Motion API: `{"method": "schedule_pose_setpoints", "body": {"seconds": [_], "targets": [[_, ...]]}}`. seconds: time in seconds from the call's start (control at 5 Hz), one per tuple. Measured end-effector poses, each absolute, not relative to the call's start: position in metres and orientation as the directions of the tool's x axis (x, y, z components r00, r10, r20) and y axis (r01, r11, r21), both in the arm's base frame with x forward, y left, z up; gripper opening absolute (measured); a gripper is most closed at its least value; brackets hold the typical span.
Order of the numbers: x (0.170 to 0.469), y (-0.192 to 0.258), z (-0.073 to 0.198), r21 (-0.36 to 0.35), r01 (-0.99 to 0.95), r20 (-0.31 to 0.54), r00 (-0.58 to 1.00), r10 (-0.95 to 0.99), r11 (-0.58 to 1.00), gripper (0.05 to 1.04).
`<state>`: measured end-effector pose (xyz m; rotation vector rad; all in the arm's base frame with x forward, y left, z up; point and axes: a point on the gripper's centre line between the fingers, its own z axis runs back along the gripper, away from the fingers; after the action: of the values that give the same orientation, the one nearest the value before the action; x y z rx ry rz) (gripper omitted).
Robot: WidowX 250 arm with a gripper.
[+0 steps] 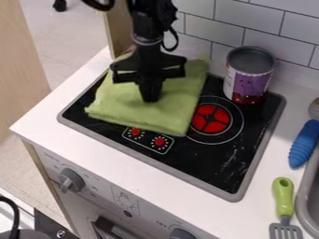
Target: Move the green cloth to the lower bottom side of the right burner
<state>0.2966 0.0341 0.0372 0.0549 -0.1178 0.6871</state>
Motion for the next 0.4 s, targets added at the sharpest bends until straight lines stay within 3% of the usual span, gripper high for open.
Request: {"method": "schedule_pose_setpoints", "body": {"seconds": [0.4], "targets": [[0.29, 0.0, 0.035, 0.022, -0.757, 0.156, 0.648, 0.746, 0.653, 0.052]]}}
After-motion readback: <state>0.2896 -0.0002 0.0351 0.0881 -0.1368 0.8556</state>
